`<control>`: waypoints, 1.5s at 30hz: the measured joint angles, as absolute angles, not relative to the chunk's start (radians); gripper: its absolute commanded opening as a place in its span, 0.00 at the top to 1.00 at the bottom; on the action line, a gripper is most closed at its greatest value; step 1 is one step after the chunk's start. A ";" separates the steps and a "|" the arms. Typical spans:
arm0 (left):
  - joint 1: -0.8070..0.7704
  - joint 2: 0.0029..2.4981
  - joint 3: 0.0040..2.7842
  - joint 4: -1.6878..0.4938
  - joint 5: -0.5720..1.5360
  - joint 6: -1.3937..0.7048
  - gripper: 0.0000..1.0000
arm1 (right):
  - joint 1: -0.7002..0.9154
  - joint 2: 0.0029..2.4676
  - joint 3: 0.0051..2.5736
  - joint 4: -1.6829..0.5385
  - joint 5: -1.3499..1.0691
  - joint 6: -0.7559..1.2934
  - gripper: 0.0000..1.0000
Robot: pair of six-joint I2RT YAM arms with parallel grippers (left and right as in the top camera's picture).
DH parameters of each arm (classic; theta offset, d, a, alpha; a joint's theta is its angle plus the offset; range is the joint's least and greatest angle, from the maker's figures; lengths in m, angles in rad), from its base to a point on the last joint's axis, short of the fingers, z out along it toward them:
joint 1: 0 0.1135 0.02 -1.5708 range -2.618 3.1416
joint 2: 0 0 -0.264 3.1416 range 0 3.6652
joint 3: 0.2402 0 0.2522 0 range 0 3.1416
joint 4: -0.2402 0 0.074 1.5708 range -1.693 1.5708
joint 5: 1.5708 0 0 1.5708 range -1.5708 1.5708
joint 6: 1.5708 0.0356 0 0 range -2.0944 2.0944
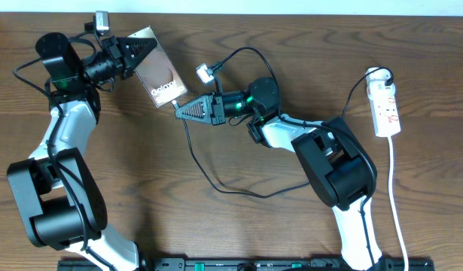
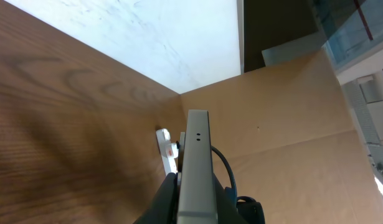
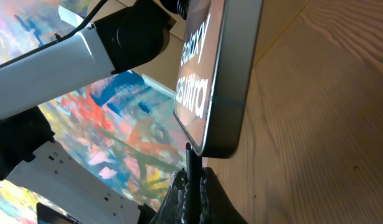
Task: Plug charger to phone and switch on socket
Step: 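Push the plug with the right gripper into the phone's bottom port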
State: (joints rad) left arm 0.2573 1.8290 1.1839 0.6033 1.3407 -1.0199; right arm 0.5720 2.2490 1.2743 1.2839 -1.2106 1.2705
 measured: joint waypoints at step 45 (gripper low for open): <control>0.281 1.829 1.184 0.603 1.310 -1.107 0.93 | 0.572 2.249 1.274 1.355 -1.177 1.351 0.99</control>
State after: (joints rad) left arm 0.2813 1.8290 1.1843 0.6025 1.3098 -1.1069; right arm 0.5716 2.2490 1.2743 1.3548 -1.1770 1.3514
